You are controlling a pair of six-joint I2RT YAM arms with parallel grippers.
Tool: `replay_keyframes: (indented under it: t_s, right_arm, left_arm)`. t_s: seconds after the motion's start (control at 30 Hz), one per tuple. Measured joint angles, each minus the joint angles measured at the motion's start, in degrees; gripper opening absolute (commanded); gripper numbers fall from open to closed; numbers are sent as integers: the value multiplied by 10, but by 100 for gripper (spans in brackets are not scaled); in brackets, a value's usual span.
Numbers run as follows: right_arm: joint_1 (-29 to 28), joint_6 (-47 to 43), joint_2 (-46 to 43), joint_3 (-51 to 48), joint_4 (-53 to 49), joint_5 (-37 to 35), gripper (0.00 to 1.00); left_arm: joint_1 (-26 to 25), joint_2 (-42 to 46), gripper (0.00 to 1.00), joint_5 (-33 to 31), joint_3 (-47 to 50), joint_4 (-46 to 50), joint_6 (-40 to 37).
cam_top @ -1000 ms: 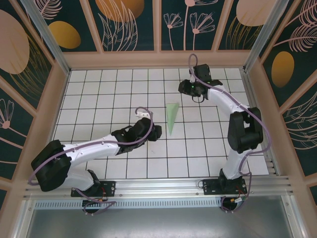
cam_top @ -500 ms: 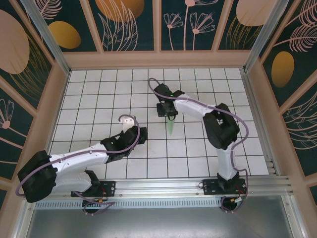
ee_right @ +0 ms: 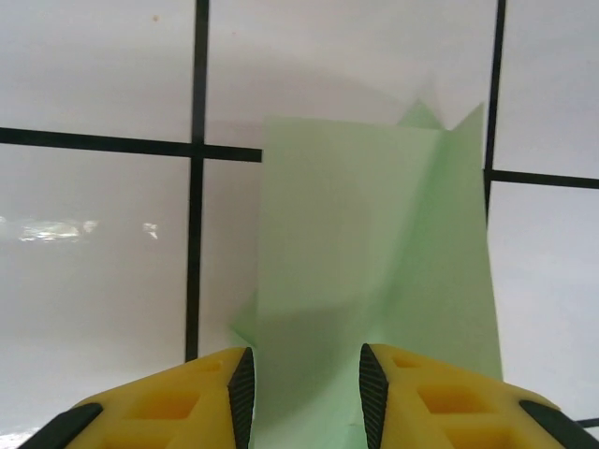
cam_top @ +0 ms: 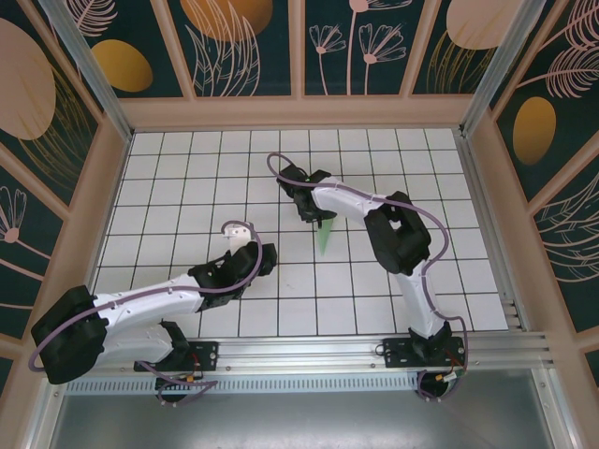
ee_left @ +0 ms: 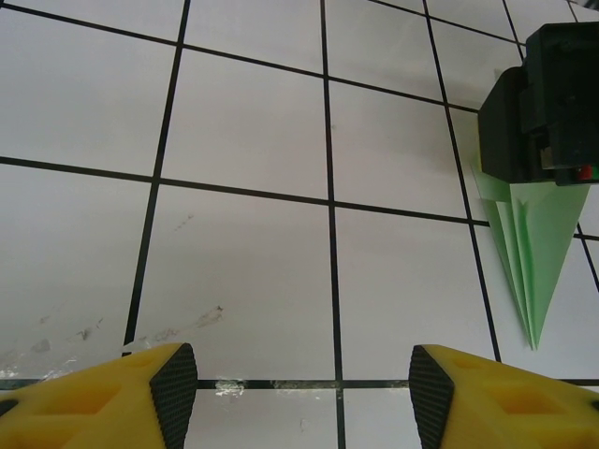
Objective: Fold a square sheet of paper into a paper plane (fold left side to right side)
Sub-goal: Move the paper plane to the center of the table.
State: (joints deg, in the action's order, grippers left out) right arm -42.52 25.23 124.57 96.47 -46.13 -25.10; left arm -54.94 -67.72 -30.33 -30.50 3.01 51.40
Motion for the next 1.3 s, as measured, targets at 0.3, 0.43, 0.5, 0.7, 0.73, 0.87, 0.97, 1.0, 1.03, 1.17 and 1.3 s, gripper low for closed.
replay_keyframes:
  t_s: [0.3, 0.43, 0.5, 0.7, 0.73, 0.87, 0.97, 1.0, 1.03, 1.17, 1.3]
  right_arm:
    - [0, 8, 0, 0, -9, -15, 19]
    - [0, 7, -3, -10, -6, -11, 4]
    - [0, 10, -13, -24, -4, -3, 0]
    - [0, 8, -120, -110, 28, 48, 0]
    - [0, 8, -143, -125, 38, 58, 0]
    - [0, 10, -228, -189, 85, 108, 0]
    - [0, 16, -241, -235, 118, 129, 0]
    - [0, 18, -240, -251, 128, 135, 0]
    - [0, 20, -239, -266, 133, 141, 0]
    - [0, 24, -229, -291, 143, 155, 5]
    - [0, 29, -229, -291, 149, 167, 19]
  left_arm:
    - [0, 0, 66, 0, 2, -2, 0]
    - [0, 0, 66, 0, 2, -2, 0]
    - [0, 0, 66, 0, 2, -2, 0]
    - [0, 0, 67, 0, 2, -2, 0]
    - [0, 0, 67, 1, 2, -2, 0]
    - [0, 0, 67, 2, 2, -2, 0]
    - [0, 0, 68, 3, 2, -2, 0]
    - [0, 0, 68, 3, 2, -2, 0]
    - [0, 0, 68, 3, 2, -2, 0]
    - [0, 0, 69, 5, 2, -2, 0]
    - [0, 0, 69, 5, 2, -2, 0]
